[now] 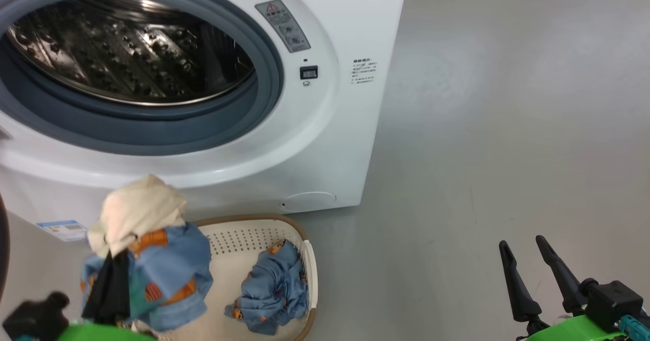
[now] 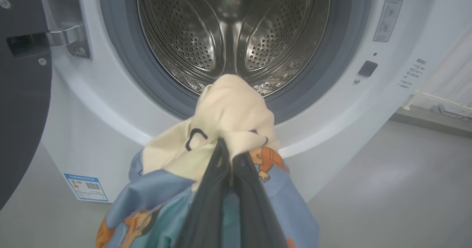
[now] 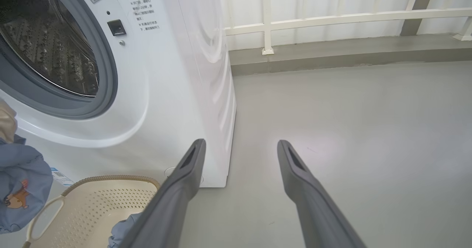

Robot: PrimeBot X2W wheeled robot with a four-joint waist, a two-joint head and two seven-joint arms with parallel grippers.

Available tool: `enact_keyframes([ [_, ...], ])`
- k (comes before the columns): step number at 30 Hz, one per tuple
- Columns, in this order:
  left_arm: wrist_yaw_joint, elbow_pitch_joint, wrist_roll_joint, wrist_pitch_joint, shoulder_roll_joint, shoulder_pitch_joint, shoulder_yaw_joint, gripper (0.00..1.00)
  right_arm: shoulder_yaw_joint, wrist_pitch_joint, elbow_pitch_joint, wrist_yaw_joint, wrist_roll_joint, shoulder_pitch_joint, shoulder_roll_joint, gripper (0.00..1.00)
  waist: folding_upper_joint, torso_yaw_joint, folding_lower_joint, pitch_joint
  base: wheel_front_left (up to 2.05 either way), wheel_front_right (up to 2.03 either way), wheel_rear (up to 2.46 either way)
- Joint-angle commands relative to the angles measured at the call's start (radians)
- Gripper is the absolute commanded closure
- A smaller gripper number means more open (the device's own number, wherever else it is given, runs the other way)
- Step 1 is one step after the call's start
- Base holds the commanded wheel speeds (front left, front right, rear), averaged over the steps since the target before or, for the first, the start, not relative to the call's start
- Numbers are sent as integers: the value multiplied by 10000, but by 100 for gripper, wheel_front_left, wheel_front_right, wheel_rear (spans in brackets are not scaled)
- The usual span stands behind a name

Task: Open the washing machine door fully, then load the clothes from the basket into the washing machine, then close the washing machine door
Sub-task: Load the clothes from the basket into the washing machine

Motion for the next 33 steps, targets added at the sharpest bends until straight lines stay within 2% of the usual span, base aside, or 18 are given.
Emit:
enact_keyframes([
  [1,-15,-269,-169,-76,247,-677,320,100,197,-49,-277,16,8,-174,-88,0,0,5,0,156,0,0,0],
  [9,-15,-18,-360,-76,777,-2813,460,100,313,-49,-336,16,-4,-586,73,0,0,-83,0,902,0,0,0],
  [14,-15,956,-480,-76,1312,-4977,554,100,488,-49,-358,16,-18,-1093,237,0,0,-372,0,1630,0,0,0],
  [21,-15,2948,-500,-76,1970,-7305,-1,100,660,-49,-372,16,-30,-1590,441,0,0,-848,0,2323,0,0,0],
  [28,-15,5608,-552,-76,2262,-9238,-847,100,935,-49,-336,16,-1,-1889,606,0,0,-1344,0,2763,0,0,0],
  [33,-15,6751,-560,-76,2437,-10183,-1097,100,1164,-49,-309,16,30,-2066,682,0,0,-1670,0,2941,0,0,0],
])
